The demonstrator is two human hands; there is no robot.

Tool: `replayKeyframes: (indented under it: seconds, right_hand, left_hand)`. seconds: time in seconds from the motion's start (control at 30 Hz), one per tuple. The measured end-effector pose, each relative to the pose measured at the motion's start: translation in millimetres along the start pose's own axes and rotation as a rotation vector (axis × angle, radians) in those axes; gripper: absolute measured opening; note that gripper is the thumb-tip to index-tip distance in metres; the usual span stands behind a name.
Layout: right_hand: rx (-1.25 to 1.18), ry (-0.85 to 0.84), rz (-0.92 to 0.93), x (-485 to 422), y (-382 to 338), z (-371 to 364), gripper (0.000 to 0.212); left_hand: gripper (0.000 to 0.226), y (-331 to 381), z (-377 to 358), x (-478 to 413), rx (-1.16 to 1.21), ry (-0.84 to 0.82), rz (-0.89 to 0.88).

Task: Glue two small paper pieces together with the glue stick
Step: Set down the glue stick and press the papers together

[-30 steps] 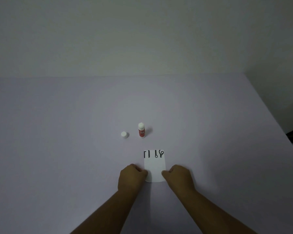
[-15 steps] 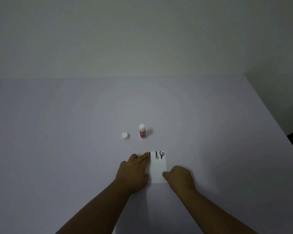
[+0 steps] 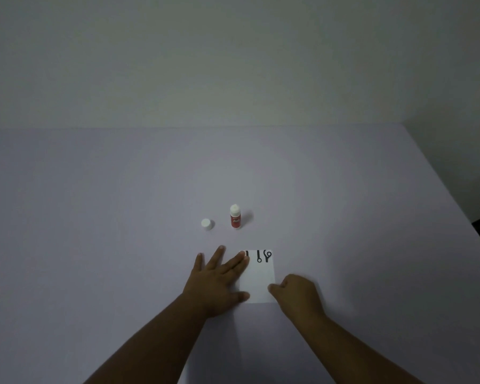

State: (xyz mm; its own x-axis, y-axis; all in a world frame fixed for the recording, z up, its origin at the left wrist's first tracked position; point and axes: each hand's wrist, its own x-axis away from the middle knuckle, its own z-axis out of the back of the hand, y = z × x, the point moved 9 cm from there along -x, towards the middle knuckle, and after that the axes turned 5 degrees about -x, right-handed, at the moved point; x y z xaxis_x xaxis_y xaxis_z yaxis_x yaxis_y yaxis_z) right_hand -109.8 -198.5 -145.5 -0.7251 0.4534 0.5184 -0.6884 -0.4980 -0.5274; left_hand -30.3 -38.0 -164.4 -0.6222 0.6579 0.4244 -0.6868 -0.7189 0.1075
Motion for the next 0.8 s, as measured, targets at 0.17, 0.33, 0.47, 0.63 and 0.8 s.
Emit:
replayKeyframes:
  seconds: [0.17, 0.33, 0.47, 0.63, 0.8]
  right_hand:
    - [0.004, 0.054, 0.035, 3.8, -2.0, 2.6, 0.022]
    - [0.198, 0.213, 0.582, 26.9, -43.1, 6.1, 0.019]
    - [0.547, 0.09, 0.777, 34.5, -47.5, -20.4, 0.042]
    - [0.64, 0.063, 0.713, -6.8, -47.1, -9.9, 0.053]
    - [0.715, -0.058, 0.87, 33.4, -34.3, -40.3, 0.048]
  left_hand:
    - [0.081, -1.9, -1.0, -1.0, 0.021, -0.017, 0.0]
    - [0.081, -2.3, -0.5, -1.5, 0.03, -0.018, 0.0]
    - [0.081, -2.2, 0.5, 0.1, 0.027, -0.008, -0.001]
    - [0.079, -1.0, -0.1, 0.6, 0.044, -0.023, -0.005]
    - [0.08, -1.8, 0.7, 0.4, 0.037, -0.01, 0.004]
